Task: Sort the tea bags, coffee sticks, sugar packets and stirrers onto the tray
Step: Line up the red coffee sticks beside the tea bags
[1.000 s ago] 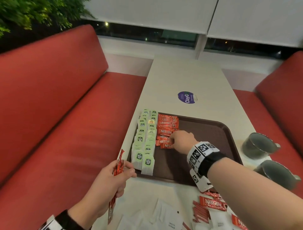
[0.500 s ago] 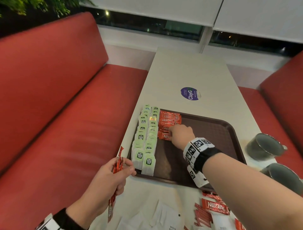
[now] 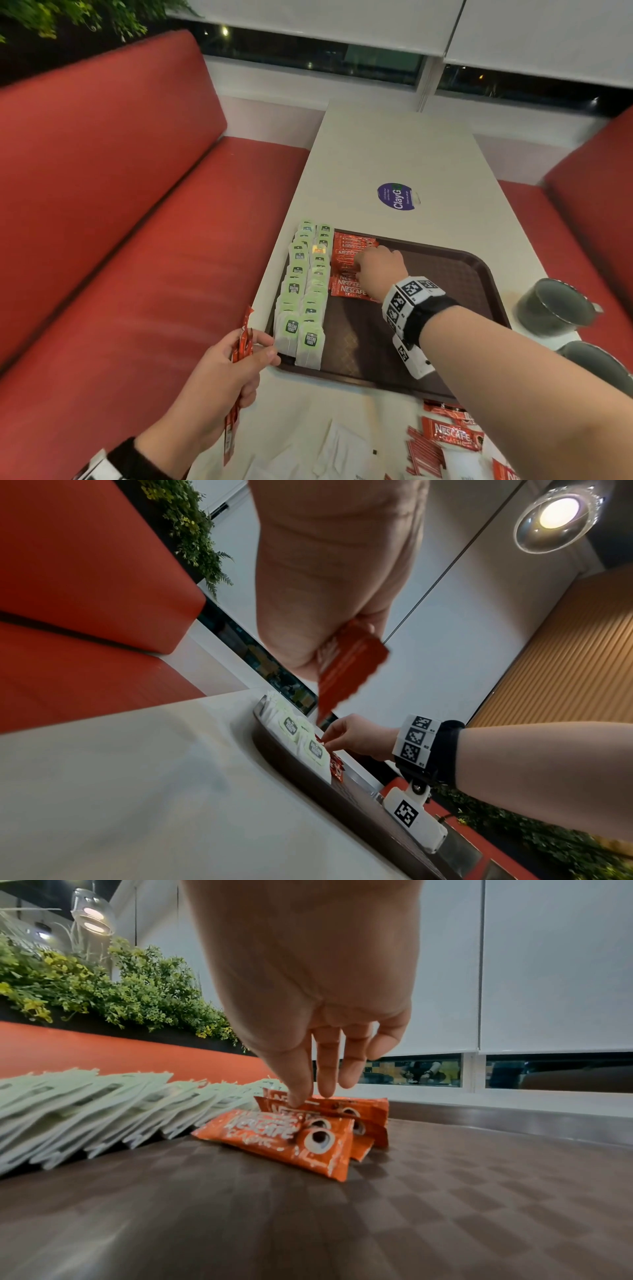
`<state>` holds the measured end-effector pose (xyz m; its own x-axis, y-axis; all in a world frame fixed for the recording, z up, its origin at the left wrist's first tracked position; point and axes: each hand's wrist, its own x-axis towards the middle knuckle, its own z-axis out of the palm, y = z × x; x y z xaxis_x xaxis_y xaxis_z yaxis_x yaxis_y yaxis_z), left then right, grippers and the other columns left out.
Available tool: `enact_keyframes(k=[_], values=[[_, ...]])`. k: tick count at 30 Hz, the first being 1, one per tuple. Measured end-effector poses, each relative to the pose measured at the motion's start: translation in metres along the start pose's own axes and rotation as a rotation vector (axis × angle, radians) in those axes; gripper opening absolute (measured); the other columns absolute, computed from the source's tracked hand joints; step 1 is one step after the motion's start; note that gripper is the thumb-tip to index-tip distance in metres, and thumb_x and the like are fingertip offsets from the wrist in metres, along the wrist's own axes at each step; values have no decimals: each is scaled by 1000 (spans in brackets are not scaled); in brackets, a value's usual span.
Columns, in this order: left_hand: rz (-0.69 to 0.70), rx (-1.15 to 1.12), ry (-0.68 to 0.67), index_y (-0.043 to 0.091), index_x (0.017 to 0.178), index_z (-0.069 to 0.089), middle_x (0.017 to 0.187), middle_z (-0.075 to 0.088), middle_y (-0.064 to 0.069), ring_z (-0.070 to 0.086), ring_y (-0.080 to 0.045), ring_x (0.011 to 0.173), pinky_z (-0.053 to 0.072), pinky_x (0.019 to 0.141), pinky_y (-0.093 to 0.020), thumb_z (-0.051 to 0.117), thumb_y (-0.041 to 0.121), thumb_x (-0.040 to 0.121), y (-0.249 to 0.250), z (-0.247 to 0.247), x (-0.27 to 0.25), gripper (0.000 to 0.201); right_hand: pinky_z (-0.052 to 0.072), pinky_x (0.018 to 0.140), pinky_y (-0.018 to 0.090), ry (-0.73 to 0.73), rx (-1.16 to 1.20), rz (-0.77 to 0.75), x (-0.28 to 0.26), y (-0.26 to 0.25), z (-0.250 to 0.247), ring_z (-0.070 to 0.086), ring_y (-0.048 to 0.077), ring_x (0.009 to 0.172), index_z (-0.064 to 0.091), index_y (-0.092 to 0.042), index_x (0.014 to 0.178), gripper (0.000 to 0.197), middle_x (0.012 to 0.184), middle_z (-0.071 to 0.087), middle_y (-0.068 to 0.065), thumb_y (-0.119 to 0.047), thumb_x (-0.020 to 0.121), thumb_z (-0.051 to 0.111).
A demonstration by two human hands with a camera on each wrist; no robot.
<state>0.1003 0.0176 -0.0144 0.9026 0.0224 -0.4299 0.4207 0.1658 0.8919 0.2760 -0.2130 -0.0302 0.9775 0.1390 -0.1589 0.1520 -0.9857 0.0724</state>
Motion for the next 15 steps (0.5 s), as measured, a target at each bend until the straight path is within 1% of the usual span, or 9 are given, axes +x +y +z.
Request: enact_keyframes(k=[3,7,9,11,13,14,15], values=[[5,4,2,0,96,56,71,65,-12,24,-14,45,21,43,-23,59,-1,87,0,-2,0,10,34,99,41,-21,-31,-7,4,-3,-3,49,24,114,61,-21,112,26,116,59,4,-13,92,47],[4,3,19,1,97,56,69,66,-12,25,-13,44,22,41,-23,59,-2,87,0,-5,-1,11,35,99,41,-52,-90,-36,6,-6,-6,49,25,113,61,-18,112,28,114,59,5,-9,90,45],[6,-1,24,1,97,56,68,66,-11,25,-13,43,23,40,-23,58,-3,87,0,-6,-1,11,35,98,41,-27,-60,-45,5,-6,-6,50,24,110,60,-19,110,26,112,60,5,-9,90,46],[9,-5,27,1,96,56,68,66,-10,26,-12,43,23,40,-22,58,-3,87,0,-6,-1,10,37,96,40,46,2,-43,4,-4,-6,53,24,107,61,-21,106,21,108,61,3,-13,91,48],[10,-8,29,1,96,57,68,66,-10,26,-12,42,23,39,-22,59,-3,87,0,-7,-1,11,39,93,39,83,81,-49,0,0,-7,56,23,100,62,-22,94,9,97,62,1,-22,91,53],[12,-13,31,1,96,56,68,65,-10,26,-12,42,23,39,-22,58,-3,87,0,-7,-1,11,40,93,39,56,109,-69,-2,2,-8,57,21,95,61,-22,90,7,92,61,-1,-26,90,56],[12,-16,32,1,96,56,68,65,-10,26,-12,42,23,39,-22,58,-3,87,0,-7,-1,11,40,94,38,5,115,-97,-5,4,-8,57,19,92,62,-22,89,8,89,61,-3,-30,89,59]])
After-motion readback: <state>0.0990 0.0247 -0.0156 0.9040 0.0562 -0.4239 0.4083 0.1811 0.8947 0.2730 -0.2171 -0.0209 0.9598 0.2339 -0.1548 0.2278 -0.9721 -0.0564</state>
